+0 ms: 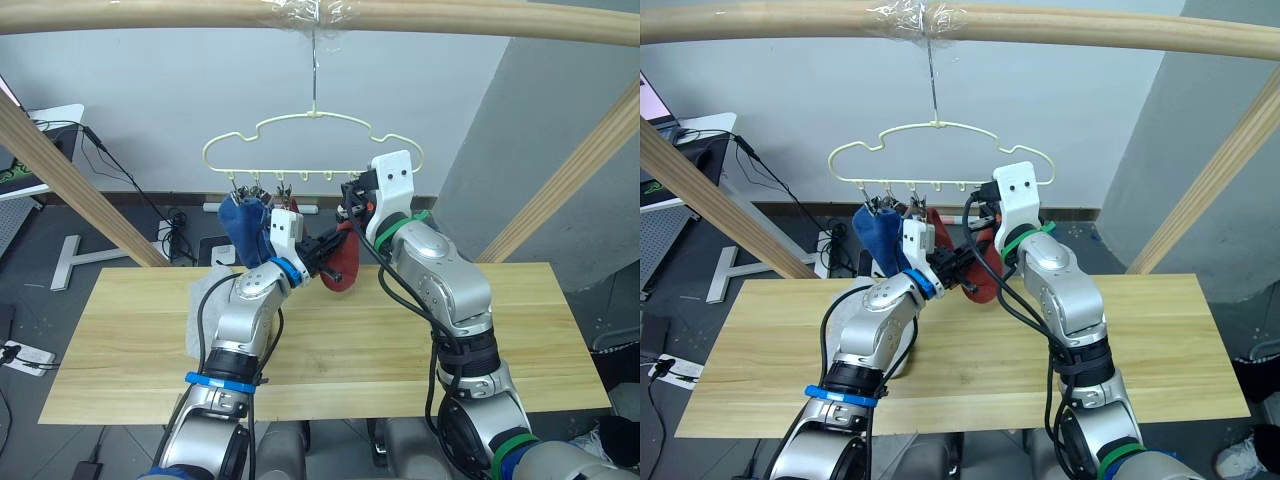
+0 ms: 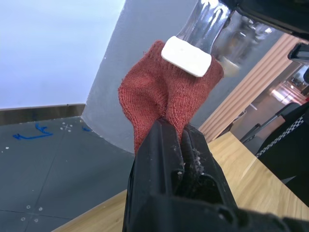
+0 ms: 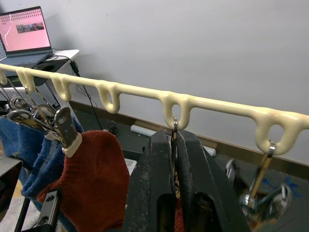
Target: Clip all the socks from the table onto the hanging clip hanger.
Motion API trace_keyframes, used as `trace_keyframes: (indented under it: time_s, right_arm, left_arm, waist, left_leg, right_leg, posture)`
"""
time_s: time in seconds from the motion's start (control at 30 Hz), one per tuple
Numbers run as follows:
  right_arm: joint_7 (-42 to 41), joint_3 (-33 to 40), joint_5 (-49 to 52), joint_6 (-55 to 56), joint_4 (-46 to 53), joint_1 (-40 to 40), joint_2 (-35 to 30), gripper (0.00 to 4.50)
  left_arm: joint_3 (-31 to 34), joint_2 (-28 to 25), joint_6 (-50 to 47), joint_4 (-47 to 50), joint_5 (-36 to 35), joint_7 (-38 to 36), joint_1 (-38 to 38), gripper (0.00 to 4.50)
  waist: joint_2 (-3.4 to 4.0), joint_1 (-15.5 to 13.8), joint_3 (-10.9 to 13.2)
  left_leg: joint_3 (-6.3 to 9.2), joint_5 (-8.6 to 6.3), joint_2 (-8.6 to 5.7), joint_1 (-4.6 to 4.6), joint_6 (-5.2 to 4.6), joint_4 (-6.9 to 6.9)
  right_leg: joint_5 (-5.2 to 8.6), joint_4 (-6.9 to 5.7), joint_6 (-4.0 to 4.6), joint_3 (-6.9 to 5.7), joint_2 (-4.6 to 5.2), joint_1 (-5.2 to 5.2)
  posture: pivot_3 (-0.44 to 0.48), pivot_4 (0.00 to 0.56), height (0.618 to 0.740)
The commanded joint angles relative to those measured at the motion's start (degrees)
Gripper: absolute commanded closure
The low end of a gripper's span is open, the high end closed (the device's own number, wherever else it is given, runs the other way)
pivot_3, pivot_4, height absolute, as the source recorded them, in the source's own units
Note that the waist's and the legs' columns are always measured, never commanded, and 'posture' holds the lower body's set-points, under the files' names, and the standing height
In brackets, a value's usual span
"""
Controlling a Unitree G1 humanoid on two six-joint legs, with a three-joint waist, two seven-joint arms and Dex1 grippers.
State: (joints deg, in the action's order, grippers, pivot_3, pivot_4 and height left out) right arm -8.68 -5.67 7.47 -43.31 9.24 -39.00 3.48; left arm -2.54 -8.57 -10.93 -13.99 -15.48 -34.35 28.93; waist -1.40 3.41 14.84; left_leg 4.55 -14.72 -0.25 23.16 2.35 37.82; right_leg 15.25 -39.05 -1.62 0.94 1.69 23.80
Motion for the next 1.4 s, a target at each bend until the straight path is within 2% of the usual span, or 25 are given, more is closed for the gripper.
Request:
trace_keyframes:
  time_s: [0.03, 0.13, 0.3, 0.4, 0.6, 0.87, 1.0, 1.13, 1.27, 1.4]
  right_arm:
    - [0.3, -0.2, 0.8, 0.1, 2.8, 0.0, 0.6, 4.5]
    - [1.4, 0.8, 1.0, 0.9, 2.8, -0.2, 1.1, 3.62]
    - [1.6, 1.2, 1.3, 0.7, 2.9, -0.4, 0.7, 1.79]
    - [1.2, 1.0, 1.6, 0.2, 4.0, 0.0, 0.3, 1.79]
    - [-0.2, -0.1, 1.6, -1.6, 8.3, 2.2, -1.7, 1.74]
    - [-2.7, -0.9, 2.6, -5.3, 17.6, 6.3, -6.2, 1.74]
    - [-3.9, -1.3, 2.6, -6.6, 23.8, 9.1, -9.8, 1.74]
    - [-2.3, -0.7, 2.3, -6.7, 25.4, 10.6, -10.0, 1.74]
    - [-0.2, -0.6, 1.3, -6.4, 24.3, 11.1, -9.4, 2.56]
    - [1.8, -0.5, 0.1, -6.2, 22.9, 10.7, -9.0, 2.56]
  left_arm:
    - [1.2, 0.5, 0.0, 2.6, -1.4, 0.3, 1.0, 4.49]
    - [1.6, 0.9, -1.3, 3.1, -2.3, 0.1, 1.0, 4.5]
    - [0.8, 0.7, -2.8, 4.2, -3.1, -1.5, 0.6, 4.5]
    - [0.3, 0.3, -1.5, 4.5, -1.8, -1.3, 0.5, 4.5]
    - [-0.6, -1.5, 1.6, 2.8, 1.6, -1.3, 0.8, 2.99]
    - [-1.2, -5.1, 3.8, 4.3, 1.6, -6.0, -1.4, 2.99]
    - [-2.2, -11.2, 6.3, 7.6, 0.5, -14.8, -3.4, 2.99]
    - [-1.8, -15.7, 5.9, 10.7, -1.5, -20.5, -3.7, 2.99]
    - [-1.4, -18.1, 3.3, 13.6, -3.4, -23.2, -2.1, 2.97]
    - [-0.8, -19.9, 1.9, 14.5, -5.1, -25.7, -1.0, 2.97]
  waist:
    - [0.0, 0.0, 0.0]
    - [0.0, 0.0, 0.0]
    - [0.0, 0.0, 0.0]
    - [0.0, 0.0, 0.0]
    - [0.0, -0.1, 0.0]
    - [0.0, 0.0, 0.0]
    - [0.0, 0.0, 0.0]
    - [0.01, -0.1, 0.0]
    - [0.0, -0.1, 0.0]
    - [0.0, -0.1, 0.0]
  left_leg:
    - [0.0, 0.0, 0.0, 0.0, 0.0, 0.0]
    - [0.01, 0.0, 0.0, 0.0, 0.0, 0.0]
    - [0.01, 0.0, -0.01, 0.01, 0.0, 0.0]
    - [0.01, 0.0, -0.01, 0.01, 0.0, 0.0]
    - [0.02, 0.0, 0.0, 0.01, 0.0, -0.01]
    - [0.01, 0.0, -0.02, 0.02, 0.0, 0.0]
    - [0.05, 0.0, 0.04, 0.02, 0.0, -0.05]
    - [0.05, 0.0, 0.02, 0.03, 0.0, -0.02]
    - [0.04, 0.0, 0.0, 0.03, 0.0, -0.01]
    - [0.04, 0.0, 0.0, 0.02, 0.0, 0.0]
  right_leg:
    - [0.0, 0.0, 0.0, -0.01, 0.0, 0.0]
    - [0.0, 0.0, 0.0, -0.01, 0.0, 0.0]
    - [0.0, 0.01, 0.0, -0.01, 0.0, 0.0]
    - [0.0, 0.01, 0.0, -0.01, 0.0, 0.0]
    - [0.0, 0.01, 0.0, -0.02, -0.01, 0.0]
    - [0.0, 0.03, 0.0, 0.0, -0.01, 0.0]
    - [0.01, 0.03, 0.0, -0.02, -0.04, 0.02]
    - [0.01, 0.04, 0.0, -0.01, -0.04, 0.0]
    - [0.01, 0.04, 0.0, 0.0, -0.04, -0.02]
    - [0.01, 0.04, -0.01, -0.01, -0.05, -0.02]
  posture:
    - [-0.06, 0.237, 0.72]
    - [-0.059, 0.241, 0.72]
    - [-0.058, 0.241, 0.72]
    - [-0.058, 0.241, 0.72]
    - [-0.063, 0.242, 0.72]
    - [-0.061, 0.239, 0.72]
    - [-0.063, 0.238, 0.72]
    - [-0.065, 0.237, 0.72]
    - [-0.059, 0.235, 0.72]
    - [-0.059, 0.235, 0.72]
